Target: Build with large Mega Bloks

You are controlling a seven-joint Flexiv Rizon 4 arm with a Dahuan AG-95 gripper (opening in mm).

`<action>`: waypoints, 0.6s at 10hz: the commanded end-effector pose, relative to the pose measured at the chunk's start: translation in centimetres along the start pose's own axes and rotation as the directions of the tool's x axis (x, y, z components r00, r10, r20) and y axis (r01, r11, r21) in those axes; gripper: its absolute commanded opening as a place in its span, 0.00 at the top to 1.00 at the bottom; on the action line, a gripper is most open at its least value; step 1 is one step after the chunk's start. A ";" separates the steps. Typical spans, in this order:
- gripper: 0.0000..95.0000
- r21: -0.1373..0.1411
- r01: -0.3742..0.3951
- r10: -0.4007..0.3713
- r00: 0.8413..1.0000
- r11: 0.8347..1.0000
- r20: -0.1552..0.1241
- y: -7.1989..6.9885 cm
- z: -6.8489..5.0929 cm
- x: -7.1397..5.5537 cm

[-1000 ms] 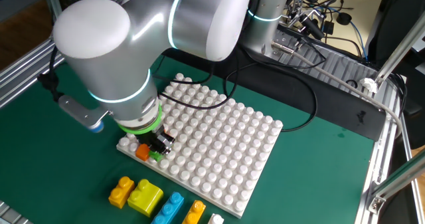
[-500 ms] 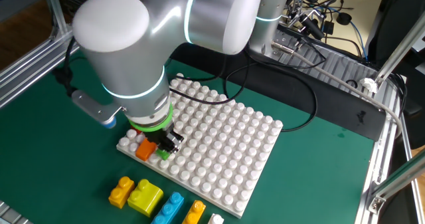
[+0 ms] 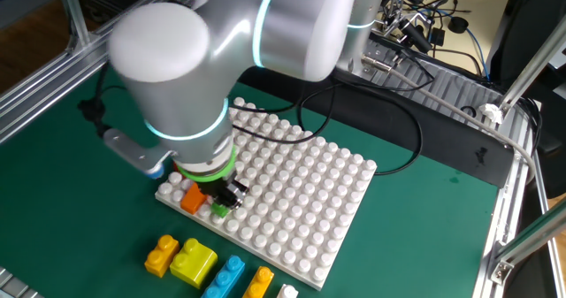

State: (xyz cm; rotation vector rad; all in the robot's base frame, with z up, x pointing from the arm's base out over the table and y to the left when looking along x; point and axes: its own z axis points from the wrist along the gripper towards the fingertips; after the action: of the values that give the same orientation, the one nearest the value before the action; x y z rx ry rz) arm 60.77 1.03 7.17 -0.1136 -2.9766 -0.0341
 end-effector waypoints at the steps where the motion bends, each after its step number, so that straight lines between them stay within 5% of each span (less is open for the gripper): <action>1: 1.00 0.004 0.005 -0.005 1.000 1.000 -0.003 0.2 0.3 -0.5; 6: 1.00 0.006 0.018 -0.018 1.000 1.000 -0.002 -0.1 0.7 -1.2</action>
State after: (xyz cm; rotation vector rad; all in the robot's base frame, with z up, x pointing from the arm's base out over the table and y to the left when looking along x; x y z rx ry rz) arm 61.76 0.90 6.21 -0.0850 -2.9775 -0.0261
